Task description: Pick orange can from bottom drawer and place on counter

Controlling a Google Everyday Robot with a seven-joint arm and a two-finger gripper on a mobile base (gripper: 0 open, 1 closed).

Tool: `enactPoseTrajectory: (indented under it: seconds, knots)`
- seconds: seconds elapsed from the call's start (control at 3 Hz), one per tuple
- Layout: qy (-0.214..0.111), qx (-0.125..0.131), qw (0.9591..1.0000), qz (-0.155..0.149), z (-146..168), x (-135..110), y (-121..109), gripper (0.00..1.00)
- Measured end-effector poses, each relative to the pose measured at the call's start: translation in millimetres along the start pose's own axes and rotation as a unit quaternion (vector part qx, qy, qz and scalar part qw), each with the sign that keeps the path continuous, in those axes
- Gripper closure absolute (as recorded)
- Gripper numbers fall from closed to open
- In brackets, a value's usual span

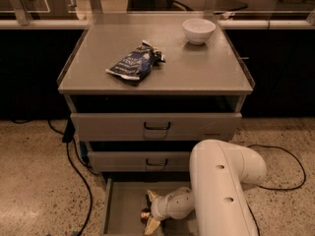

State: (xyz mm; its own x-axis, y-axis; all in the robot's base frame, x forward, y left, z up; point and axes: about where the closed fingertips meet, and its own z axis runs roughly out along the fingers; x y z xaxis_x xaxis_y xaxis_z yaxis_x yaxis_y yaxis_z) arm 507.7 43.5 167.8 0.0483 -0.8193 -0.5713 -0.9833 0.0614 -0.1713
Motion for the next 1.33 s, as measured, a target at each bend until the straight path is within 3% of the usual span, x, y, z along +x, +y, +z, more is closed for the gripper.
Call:
enactPoseTrajectory:
  seconds: [1.0, 1.33]
  knots:
    - [0.000, 0.003, 1.0000, 0.001, -3.1, 1.3, -1.6, 0.00]
    - [0.002, 0.009, 0.9999, -0.012, -1.3, -9.6, -18.1, 0.00]
